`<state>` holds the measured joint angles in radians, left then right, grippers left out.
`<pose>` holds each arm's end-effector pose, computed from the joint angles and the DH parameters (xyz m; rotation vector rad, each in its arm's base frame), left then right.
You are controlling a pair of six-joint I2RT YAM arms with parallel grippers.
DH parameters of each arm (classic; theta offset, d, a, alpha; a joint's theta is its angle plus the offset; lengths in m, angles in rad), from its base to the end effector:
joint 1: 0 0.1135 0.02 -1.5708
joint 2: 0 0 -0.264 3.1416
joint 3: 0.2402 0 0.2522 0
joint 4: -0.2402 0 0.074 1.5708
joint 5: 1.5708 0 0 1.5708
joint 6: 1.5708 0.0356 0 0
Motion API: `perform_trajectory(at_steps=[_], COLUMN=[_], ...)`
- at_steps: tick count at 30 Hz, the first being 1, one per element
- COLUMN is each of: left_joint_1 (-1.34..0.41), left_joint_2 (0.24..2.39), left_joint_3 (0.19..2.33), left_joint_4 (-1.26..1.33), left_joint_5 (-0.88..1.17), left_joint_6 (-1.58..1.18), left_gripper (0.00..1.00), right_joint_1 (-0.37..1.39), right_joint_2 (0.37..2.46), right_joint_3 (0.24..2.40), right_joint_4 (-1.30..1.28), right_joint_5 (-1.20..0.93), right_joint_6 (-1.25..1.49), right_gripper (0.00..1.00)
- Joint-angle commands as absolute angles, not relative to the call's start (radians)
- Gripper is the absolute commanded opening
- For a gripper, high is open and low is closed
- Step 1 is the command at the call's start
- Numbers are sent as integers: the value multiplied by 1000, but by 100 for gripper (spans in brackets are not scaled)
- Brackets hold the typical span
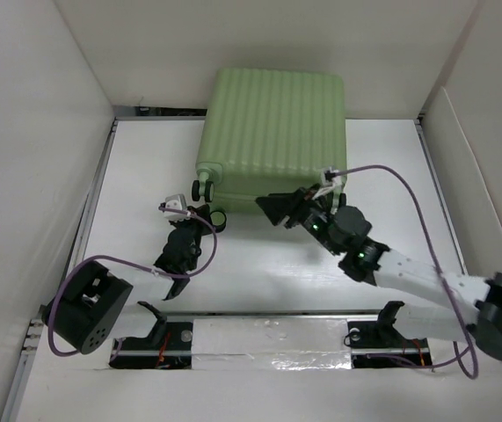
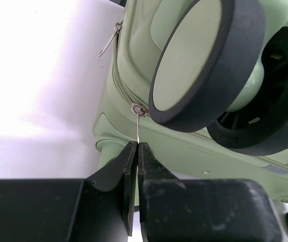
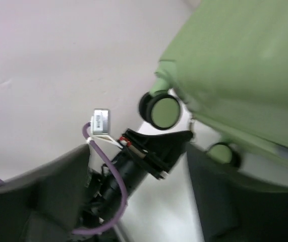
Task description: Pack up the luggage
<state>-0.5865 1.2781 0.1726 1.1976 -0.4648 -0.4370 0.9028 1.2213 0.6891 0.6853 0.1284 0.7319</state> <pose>0.1860 -0.1044 0.1840 -0.2686 1.4831 -0.4824 0.1765 0.2163 0.3056 -0.0164 1.5427 1.2408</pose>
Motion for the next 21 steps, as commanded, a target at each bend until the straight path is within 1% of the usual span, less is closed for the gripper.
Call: perform_trajectory(at_steps=[1,2,3,4,5,6,7,8,9,10,11,13,14,16,19,20,21], left_joint_1=[-577,-577,-577,-577,-577,-577,-577,-577,-577,-577,-577,-577,-577,-577,-577,-577,-577], left_joint_2=[1238,1238,1236,1238,1239,1239,1242,1246,1247,1247,1247,1241,1238,1232,1232,1232,1233], left_joint_3=[184,190,192,195,201,204,209,215,215,218,218,218,216,216,216,218,218], left_joint_4=[1198,1195,1190,1184,1184,1181,1175,1174,1175,1174,1173,1167,1166,1161,1157,1155,1154], left_joint_5=[-479,-485,-488,-491,-492,-491,-492,-492,-491,-489,-489,-489,-489,-491,-489,-491,-491], left_joint_6=[-413,-411,-405,-403,-402,-399,-394,-394,-393,-390,-390,-388,-387,-384,-382,-382,-382], left_gripper=[0,0,0,0,0,0,0,0,0,0,0,0,0,0,0,0,0], right_joint_1=[914,914,914,914,914,914,898,879,879,864,855,841,824,813,735,714,691], right_joint_2=[1010,947,840,797,763,721,715,712,715,729,741,791,813,854,917,939,946], right_joint_3=[644,646,663,676,692,705,731,741,745,742,742,742,749,758,742,739,724], right_joint_4=[389,320,167,93,24,-111,-164,-213,-271,-281,-290,-301,-298,-324,-282,-272,-206], right_joint_5=[348,388,490,539,582,624,699,724,744,768,773,752,736,735,714,703,689], right_joint_6=[551,519,499,458,439,433,428,426,428,422,420,413,408,438,417,411,394], right_gripper=[66,9,0,0,6,19,37,69,79,85,90,95,99,100,100,97,94])
